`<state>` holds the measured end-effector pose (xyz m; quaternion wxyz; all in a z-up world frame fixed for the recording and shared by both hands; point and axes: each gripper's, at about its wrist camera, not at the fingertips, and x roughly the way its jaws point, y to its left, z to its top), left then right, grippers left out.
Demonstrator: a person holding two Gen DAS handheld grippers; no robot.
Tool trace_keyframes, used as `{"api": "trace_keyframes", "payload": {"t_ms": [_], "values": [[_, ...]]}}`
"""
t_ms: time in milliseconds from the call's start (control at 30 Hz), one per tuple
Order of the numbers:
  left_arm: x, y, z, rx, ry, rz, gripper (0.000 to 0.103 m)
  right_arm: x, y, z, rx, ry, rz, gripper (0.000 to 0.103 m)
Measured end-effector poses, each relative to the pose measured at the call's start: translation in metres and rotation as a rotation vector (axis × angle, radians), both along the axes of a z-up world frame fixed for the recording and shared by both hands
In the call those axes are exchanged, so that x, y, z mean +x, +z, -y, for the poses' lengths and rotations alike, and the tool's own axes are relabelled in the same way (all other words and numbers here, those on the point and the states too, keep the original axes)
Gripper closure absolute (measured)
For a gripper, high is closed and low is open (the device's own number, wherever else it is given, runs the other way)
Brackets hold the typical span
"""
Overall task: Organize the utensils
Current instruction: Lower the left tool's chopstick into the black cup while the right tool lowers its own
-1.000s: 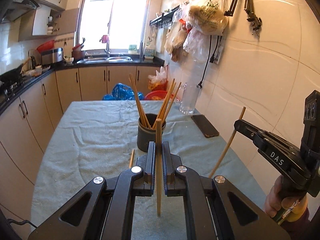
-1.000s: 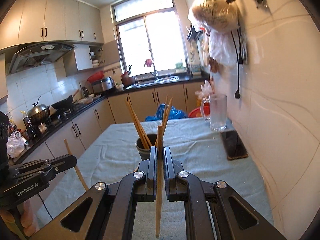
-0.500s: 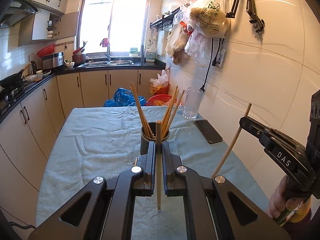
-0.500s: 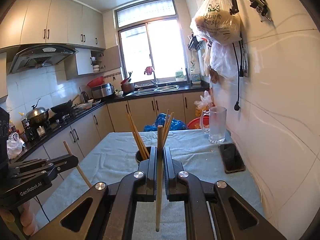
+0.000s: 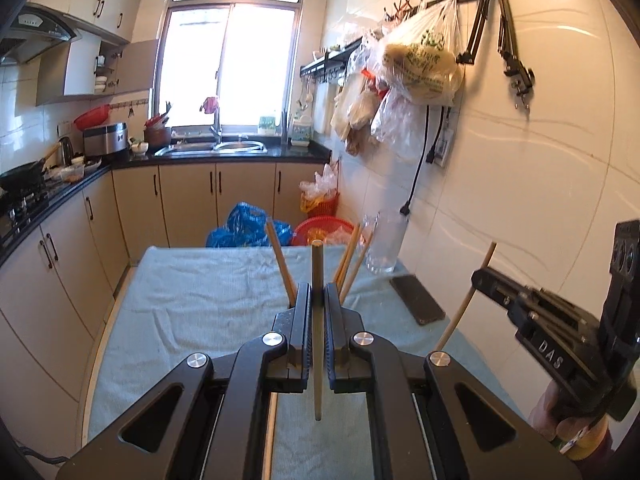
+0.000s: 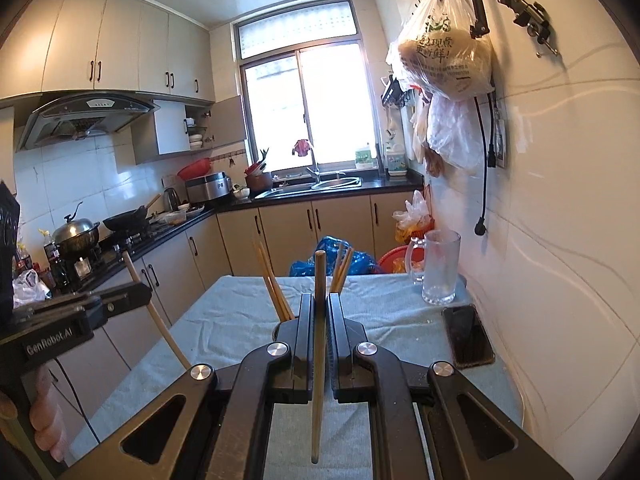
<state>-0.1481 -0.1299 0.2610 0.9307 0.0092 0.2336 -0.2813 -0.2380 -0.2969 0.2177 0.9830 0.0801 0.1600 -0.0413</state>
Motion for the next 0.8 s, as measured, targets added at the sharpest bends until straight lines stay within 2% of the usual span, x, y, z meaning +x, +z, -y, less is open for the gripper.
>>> {"api": "trace_keyframes", "payload": {"t_ms": [200, 333, 600, 800], "values": [[0.023, 0.027, 0.009, -0.020, 0.025, 0.055, 0.098, 0.020, 0.022, -0.003, -0.014, 0.012, 0.026, 0.097], [0.044, 0.041, 0.017, -0.044, 0.032, 0.057, 0.098, 0.036, 0.037, -0.002, -0.017, 0.023, 0.046, 0.097], [0.074, 0.055, 0.033, -0.059, 0.040, 0.087, 0.098, 0.079, 0.065, 0.001, -0.010, 0.025, 0.098, 0.097], [0.096, 0.053, 0.042, -0.061, 0.047, 0.090, 0.098, 0.112, 0.068, 0.005, 0.015, 0.017, 0.105, 0.096]]}}
